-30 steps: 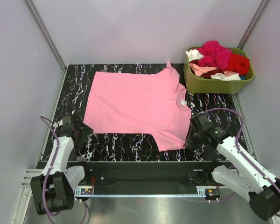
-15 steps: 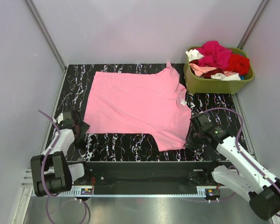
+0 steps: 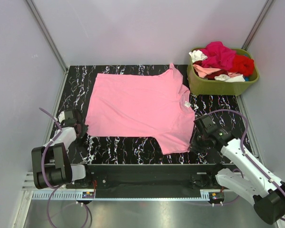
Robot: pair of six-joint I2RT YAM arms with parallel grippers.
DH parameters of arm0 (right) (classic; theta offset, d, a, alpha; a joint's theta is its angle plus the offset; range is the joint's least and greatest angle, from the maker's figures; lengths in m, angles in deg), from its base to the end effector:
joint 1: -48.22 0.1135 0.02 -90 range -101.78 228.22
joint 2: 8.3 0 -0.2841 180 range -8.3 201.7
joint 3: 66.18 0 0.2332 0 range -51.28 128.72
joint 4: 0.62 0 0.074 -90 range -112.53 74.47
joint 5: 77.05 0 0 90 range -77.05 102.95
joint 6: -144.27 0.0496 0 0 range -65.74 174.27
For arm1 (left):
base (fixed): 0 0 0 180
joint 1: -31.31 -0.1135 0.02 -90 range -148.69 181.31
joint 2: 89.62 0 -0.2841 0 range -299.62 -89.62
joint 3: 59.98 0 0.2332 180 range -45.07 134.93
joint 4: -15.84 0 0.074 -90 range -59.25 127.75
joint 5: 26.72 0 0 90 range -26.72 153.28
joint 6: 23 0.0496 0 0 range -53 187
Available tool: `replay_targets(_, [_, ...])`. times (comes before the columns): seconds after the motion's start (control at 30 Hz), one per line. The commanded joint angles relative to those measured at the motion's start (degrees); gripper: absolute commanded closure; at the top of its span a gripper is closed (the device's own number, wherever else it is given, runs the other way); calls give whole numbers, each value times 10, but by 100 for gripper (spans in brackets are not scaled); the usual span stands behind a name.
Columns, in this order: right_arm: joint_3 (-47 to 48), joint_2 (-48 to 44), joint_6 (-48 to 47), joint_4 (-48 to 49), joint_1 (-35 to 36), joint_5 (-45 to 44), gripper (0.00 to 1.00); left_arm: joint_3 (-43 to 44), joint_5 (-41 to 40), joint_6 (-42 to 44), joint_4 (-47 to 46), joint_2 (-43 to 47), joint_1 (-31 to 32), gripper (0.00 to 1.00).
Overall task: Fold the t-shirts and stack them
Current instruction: Fold the tshirt
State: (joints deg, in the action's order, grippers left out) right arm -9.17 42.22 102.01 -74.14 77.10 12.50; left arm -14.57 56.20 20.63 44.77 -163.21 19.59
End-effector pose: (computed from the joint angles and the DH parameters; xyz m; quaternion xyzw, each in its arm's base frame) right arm 0.1047 0.0573 0.2453 0.1613 0.9666 0.1204 0.1586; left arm 0.2065 0.0491 0.1724 -0.4800 0.8284 -0.0276 0.2874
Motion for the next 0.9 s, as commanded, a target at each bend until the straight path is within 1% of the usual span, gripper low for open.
replay_targets(0.0, [33, -9, -4, -33, 5, -16, 100, 13, 7, 16, 7, 5, -2, 100])
replay_targets(0.07, [36, -19, 1, -41, 5, -20, 100, 18, 16, 17, 28, 26, -3, 100])
replay_targets(0.2, [49, -29, 10, -83, 5, -28, 100, 21, 57, 27, 99, 117, -3, 100])
replay_targets(0.33, [58, -67, 32, -117, 5, -14, 100, 17, 67, 29, 166, 202, -4, 100])
replay_targets(0.37, [60, -76, 36, -122, 5, -10, 100, 18, 80, 28, 179, 235, -3, 100])
replay_targets(0.47, [68, -104, 43, -156, 5, -7, 100, 36, 101, 23, 227, 289, -4, 100])
replay_targets(0.57, [72, -118, 45, -161, 5, 2, 100, 70, 113, 32, 275, 309, -3, 100])
replay_targets(0.63, [78, -115, 45, -164, 5, 2, 100, 90, 116, 44, 308, 310, -3, 100])
replay_targets(0.7, [90, -105, 39, -150, 5, 3, 100, 111, 119, 58, 321, 308, -3, 100])
replay_targets(0.8, [125, -60, 20, -122, 4, -4, 100, 138, 115, 80, 323, 286, -4, 100])
replay_targets(0.87, [172, 2, -4, -101, 4, -17, 100, 153, 119, 99, 316, 249, -4, 100])
